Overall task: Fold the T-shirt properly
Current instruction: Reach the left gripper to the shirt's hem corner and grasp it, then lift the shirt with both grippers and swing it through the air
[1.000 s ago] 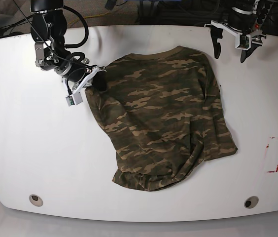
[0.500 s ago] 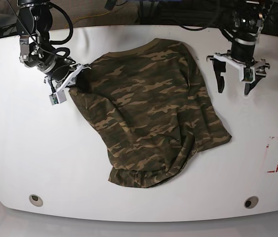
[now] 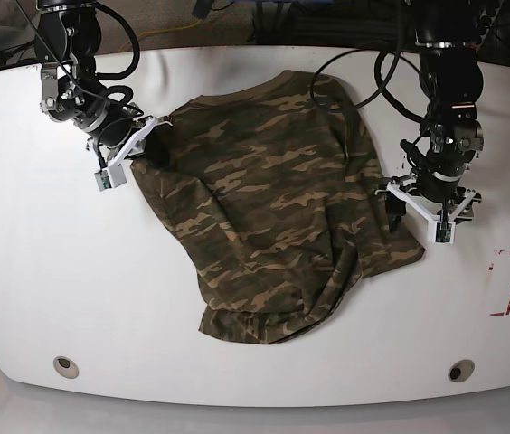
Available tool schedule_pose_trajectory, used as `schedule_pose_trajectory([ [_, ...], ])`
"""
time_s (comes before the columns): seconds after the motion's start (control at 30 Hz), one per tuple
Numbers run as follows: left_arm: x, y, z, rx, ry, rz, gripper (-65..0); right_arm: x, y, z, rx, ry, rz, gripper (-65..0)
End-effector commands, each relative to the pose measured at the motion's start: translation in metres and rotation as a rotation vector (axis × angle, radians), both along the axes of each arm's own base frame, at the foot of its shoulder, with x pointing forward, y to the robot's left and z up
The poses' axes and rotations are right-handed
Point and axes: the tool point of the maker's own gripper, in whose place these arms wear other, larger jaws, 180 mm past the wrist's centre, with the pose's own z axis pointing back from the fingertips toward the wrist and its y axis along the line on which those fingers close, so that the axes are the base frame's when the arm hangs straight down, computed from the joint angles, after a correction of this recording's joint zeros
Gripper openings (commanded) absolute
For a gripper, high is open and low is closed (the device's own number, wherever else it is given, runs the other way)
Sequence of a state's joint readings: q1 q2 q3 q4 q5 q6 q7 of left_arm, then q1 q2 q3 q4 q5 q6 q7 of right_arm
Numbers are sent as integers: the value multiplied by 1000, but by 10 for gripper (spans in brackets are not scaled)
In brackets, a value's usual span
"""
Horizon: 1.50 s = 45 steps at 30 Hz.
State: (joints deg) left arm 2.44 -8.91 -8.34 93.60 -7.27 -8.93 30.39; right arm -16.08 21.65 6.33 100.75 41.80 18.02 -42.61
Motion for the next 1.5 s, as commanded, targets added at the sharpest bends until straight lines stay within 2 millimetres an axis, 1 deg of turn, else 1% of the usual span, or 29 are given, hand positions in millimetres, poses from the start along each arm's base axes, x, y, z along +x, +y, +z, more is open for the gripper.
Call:
schedule_pose_trajectory([
  [0.0,25,9,5,-13,-31,23,-197,6,-8,2,-2,-14,-14,-650],
  [0.1,38,15,-3,-26,-11,39,-197,5,-9,-2,0,-1,-21,-650],
  [0.27,59,22,-20,-57,42,69,-197,5,-8,-2,2,-1,-21,-650],
  [0.37,70,25,-21,-70,23,79,-197,6,-8,-2,2,-3,-21,-650],
  [0.53,77,29,-44,-101,61,102,-200,6,-8,-2,2,-3,-22,-650],
  [0.7,81,29,-56,-119,101,113,-208,7,-9,-1,2,-5,-23,-650],
  [0.73,81,30,-59,-123,111,115,-237,7,-9,-1,2,-6,-24,-650],
  [0.77,81,30,-62,-126,119,118,-281,8,-9,-1,2,-8,-24,-650],
  [0.87,81,28,-66,-130,134,118,-501,12,-9,2,2,-20,-24,-650],
  [0.9,81,28,-66,-130,132,117,-585,14,-9,4,2,-25,-24,-650],
  [0.93,81,28,-66,-127,137,115,-650,15,-9,5,2,-28,-24,-650],
  [1.0,80,27,-67,-129,140,114,-650,19,-9,8,2,-39,-25,-650],
  [1.03,81,27,-64,-126,131,112,-637,24,-13,12,-2,-54,-34,-650],
  [1.1,86,28,-48,-115,88,103,-650,32,-21,19,-10,-78,-50,-650],
  [1.17,76,29,-47,-98,96,96,-650,43,-25,28,-15,-109,-57,-650],
  [1.2,74,28,-42,-89,89,90,-650,48,-28,33,-20,-123,-60,-650],
  [1.27,70,26,-27,-71,70,77,-650,59,-36,44,-42,-155,-63,-650],
  [1.33,69,22,-5,-51,28,61,-650,70,-40,55,-52,-187,-62,-650],
  [1.4,65,19,12,-30,-5,46,-650,78,-44,58,-53,-198,-71,-650],
  [1.43,61,16,23,-18,-26,36,-650,86,-47,63,-55,-210,-77,-650],
  [1.47,59,15,29,-11,-35,31,-650,92,-51,68,-61,-223,-80,-650],
])
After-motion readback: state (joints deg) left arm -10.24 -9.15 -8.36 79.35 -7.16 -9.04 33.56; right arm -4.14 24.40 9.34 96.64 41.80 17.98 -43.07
